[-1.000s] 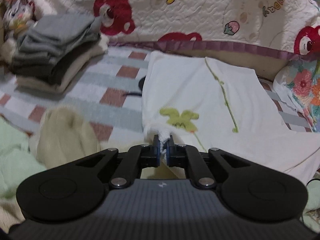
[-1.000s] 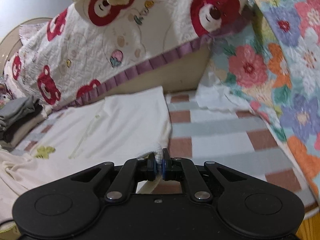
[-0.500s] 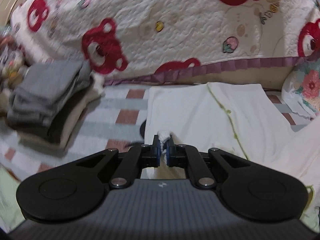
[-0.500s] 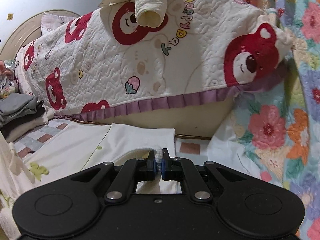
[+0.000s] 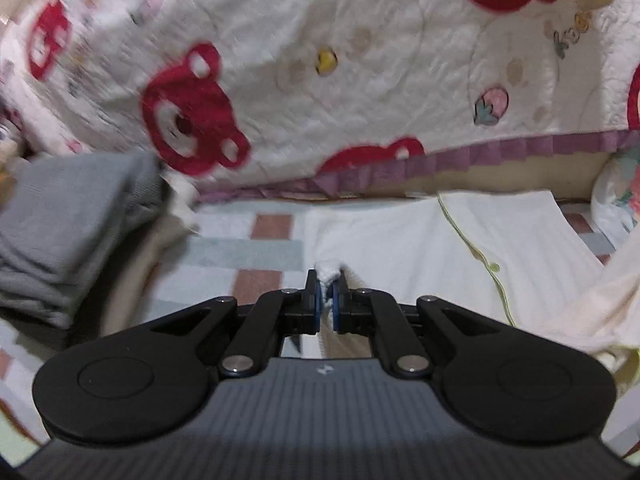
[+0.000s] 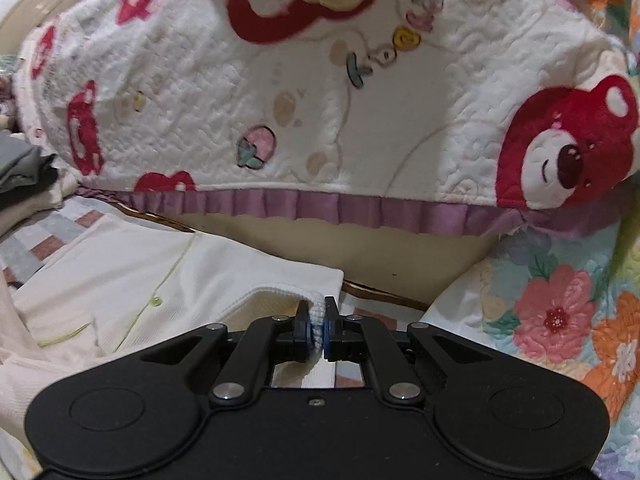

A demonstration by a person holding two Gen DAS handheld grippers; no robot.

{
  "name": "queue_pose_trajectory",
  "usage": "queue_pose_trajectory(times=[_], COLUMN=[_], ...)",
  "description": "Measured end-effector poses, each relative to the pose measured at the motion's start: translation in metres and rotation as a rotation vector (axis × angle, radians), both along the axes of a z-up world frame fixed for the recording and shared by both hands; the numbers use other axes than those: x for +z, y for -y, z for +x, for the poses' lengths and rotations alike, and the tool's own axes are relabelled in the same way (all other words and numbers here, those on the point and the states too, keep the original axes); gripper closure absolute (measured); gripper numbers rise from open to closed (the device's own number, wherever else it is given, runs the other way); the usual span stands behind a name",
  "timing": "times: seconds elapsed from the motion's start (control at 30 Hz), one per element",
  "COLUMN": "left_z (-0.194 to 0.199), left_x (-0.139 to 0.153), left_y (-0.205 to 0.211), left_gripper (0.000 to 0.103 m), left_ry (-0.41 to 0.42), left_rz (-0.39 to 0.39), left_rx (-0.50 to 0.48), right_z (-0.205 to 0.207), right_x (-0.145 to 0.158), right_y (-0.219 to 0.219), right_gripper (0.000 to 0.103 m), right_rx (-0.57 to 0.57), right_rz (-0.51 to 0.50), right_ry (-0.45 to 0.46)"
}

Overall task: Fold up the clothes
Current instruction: 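Grasp the garment hem with the left tool while the right tool holds its edge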

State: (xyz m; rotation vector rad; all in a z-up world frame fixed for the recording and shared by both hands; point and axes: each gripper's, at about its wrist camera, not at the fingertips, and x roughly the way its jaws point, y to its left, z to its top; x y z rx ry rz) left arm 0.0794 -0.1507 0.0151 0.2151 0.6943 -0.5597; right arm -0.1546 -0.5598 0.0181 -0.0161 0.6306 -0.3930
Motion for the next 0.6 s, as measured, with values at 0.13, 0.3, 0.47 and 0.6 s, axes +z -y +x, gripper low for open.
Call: queue_pose_trajectory(times=[0.13,0.3,0.47,0.6], left_z=[0.032,0.045,0.023,-0.006], left_x=[-0.035,-0.078,-0.09,-0.084], left_y=[0.006,0.01,0.009,-0.022], left_gripper=[0.098,0.098,0.098,0.098], left_ry=[-0.069,-0.134,-0.234,-0.26], left_rz=[-0.005,0.042,0.088,0.014], left_rx=[0.008,-0.07,-0.321,-0.391], right_z=[0.031,0.023,0.014,-0.005], right_x=[0.001,-0.024,-0.028,-0.035], right_y=[0.006,-0.006,-0.015,-0.025], right_gripper=[0.097,0.097,0.097,0.097], right_rx=[-0.014,-0.113,-0.217,-0.307], right_rz=[-0.013,-0.059,-0.057,-0.064], right_ry=[-0.067,-0.083,-0.031,-0.002])
